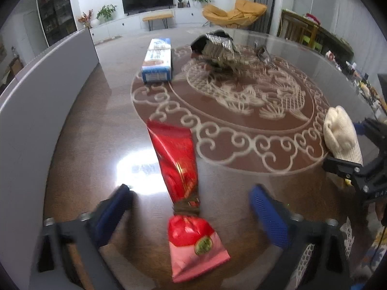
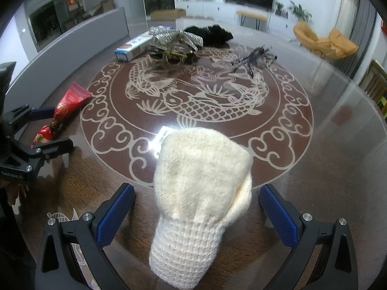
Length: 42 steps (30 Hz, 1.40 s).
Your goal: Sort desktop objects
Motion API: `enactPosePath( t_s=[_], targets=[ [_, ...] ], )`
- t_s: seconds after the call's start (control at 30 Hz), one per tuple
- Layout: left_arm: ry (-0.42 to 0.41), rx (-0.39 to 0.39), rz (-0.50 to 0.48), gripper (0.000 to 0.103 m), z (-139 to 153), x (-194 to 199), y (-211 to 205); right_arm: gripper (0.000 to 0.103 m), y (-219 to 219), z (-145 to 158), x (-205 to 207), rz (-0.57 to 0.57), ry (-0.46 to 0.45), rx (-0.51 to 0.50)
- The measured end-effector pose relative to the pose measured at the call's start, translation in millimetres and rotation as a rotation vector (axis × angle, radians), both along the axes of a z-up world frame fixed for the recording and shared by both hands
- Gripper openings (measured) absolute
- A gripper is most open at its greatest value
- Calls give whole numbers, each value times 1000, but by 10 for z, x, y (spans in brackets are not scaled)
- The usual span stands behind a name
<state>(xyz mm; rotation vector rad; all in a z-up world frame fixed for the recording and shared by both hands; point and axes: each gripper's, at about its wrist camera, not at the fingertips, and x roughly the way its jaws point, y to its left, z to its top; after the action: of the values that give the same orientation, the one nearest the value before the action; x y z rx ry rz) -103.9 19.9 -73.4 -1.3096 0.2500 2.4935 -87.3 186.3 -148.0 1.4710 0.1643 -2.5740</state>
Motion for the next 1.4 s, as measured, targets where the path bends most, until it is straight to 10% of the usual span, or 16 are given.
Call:
enactPosePath(
  t_s=[0.07,0.1,0.43,0.77,1.03,1.13,1.23,1.4],
  targets=[
    [14,8,22,21,63,-38,-70,49,16,67,20,-25,17,-2],
    [-6,31,37,20,76,-60,-124,47,18,105,33,-34,4,-9],
    [93,259,146,20,675,527,-703,47,-210,595,309,26,83,-86],
    [279,363,290,20,1832,819,-1913,46,-1772,1680,-68,327,280,-247],
    [29,297,428,20,1484,470,-2910,47,-3440,1683,-535,561,174,-301],
    [-66,230,494,28,1115,234,-3088,55,-3908,1315,-762,569,62,-260],
    [-114,129,579,73,848,93,-3231,74,-4099,1074,-988,519,-17,-277],
    [-22,99,659,77,850,279,-3292,94,-3636,1222,-1010,395,61,-446]
  ],
)
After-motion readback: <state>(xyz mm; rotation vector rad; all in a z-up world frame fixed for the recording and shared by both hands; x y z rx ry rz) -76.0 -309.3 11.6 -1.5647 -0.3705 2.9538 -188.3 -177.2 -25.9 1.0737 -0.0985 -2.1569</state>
